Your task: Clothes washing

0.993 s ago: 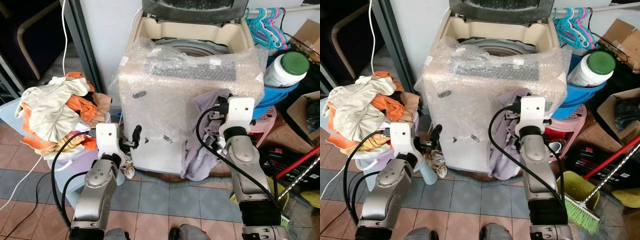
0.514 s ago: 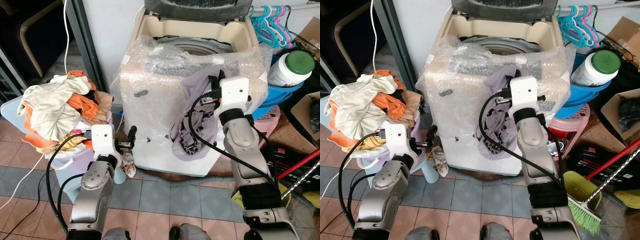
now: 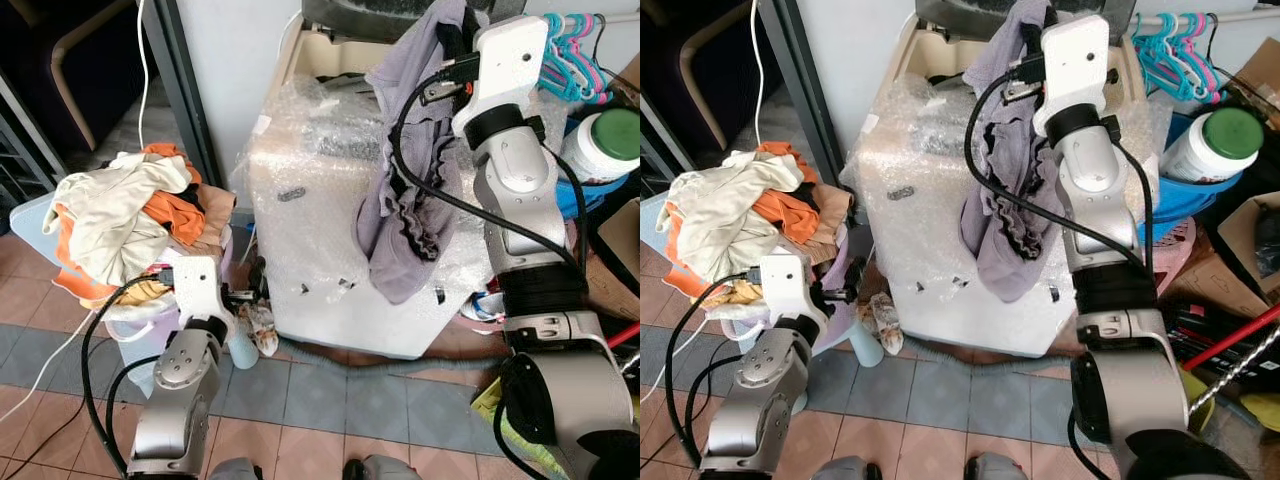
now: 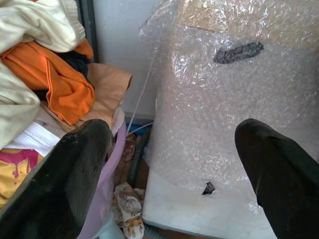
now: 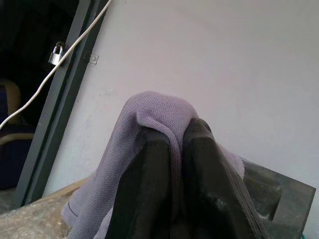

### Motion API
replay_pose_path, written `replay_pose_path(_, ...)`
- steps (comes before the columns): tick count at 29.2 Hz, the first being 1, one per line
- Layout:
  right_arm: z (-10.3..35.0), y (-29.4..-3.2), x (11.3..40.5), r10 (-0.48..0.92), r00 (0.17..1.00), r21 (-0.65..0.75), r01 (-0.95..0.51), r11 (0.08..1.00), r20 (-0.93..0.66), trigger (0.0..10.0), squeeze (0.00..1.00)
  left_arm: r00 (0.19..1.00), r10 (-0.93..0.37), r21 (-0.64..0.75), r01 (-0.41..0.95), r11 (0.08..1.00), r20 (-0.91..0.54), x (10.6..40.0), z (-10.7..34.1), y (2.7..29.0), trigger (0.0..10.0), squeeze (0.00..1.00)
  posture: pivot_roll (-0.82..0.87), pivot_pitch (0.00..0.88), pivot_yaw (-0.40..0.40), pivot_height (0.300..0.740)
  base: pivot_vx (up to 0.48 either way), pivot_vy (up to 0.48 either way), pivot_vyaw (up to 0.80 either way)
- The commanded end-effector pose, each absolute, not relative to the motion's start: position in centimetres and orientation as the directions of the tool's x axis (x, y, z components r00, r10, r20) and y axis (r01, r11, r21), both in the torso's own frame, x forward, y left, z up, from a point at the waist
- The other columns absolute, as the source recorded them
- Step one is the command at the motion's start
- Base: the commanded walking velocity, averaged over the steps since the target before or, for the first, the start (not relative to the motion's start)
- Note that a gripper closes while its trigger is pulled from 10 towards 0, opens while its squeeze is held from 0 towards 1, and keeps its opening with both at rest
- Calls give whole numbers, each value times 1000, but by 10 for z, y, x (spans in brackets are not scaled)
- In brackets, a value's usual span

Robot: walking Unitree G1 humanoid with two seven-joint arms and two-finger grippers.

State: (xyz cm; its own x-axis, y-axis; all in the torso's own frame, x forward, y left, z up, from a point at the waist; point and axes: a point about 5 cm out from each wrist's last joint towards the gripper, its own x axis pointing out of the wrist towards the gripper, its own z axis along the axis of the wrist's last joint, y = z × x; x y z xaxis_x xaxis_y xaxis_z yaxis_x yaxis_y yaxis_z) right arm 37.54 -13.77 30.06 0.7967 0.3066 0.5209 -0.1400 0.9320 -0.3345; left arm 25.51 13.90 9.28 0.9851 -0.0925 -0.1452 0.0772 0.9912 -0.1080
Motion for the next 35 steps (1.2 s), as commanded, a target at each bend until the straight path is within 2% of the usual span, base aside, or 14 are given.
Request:
replay_pose_path(1,313,-135,376,335,765,-349,-153,925,551,10000,0,986,-81,-103,67,992,-145,254,95,141,10000,0,5,54,-15,740,319,0,0)
replay_pose_path(9,351,-139,389,335,732,-370,-121,921,593,10000,0,985,-88,-105,72,992,-150,254,94,140,10000,0,9,55,-18,740,315,0,0)
replay_pose_path(11,376,-153,395,241,742,-315,-42,948,625,10000,0,984,-90,-103,74,992,-154,253,94,139,10000,0,10,56,-20,740,306,0,0)
replay_pose_path(13,380,-156,395,227,743,-302,-35,953,629,10000,0,984,-90,-103,74,992,-155,253,94,139,10000,0,10,56,-20,740,307,0,0)
replay_pose_path(14,393,-165,396,171,744,-293,35,956,647,10000,0,983,-101,-109,85,990,-151,253,94,138,10000,0,12,57,-20,740,319,0,0)
replay_pose_path(20,410,-181,395,140,742,-311,97,945,656,10000,0,981,-91,-111,73,991,-169,252,92,137,10000,0,12,63,-29,740,168,0,0)
replay_pose_path(23,394,-184,402,151,794,-324,62,944,589,10000,0,982,-87,-115,68,991,-169,252,92,137,10000,0,9,66,-31,740,0,0,0)
replay_pose_path(25,365,-182,412,171,866,-339,-2,941,470,10000,0,981,-84,-112,65,992,-177,251,91,137,10000,0,9,67,-31,740,0,0,0)
replay_pose_path(26,365,-182,412,171,866,-339,-2,941,470,10000,0,981,-84,-112,65,992,-177,251,91,137,10000,0,9,67,-31,740,0,0,0)
replay_pose_path(27,326,-178,420,213,933,-367,-98,925,290,10000,0,980,-86,-111,66,992,-181,251,90,137,10000,0,9,69,-31,740,0,0,0)
replay_pose_path(28,307,-177,422,232,952,-350,-150,924,202,10000,0,979,-87,-111,67,992,-182,251,90,136,10000,0,8,70,-30,740,0,0,0)
replay_pose_path(31,258,-177,423,260,965,-298,-254,920,-18,10000,0,979,-90,-112,70,991,-185,251,90,136,10000,0,3,71,-28,740,0,0,0)
replay_pose_path(35,235,-180,419,273,959,-302,-284,910,-81,10000,0,976,-99,-112,79,991,-192,252,89,135,10000,0,-7,73,-25,740,0,0,0)
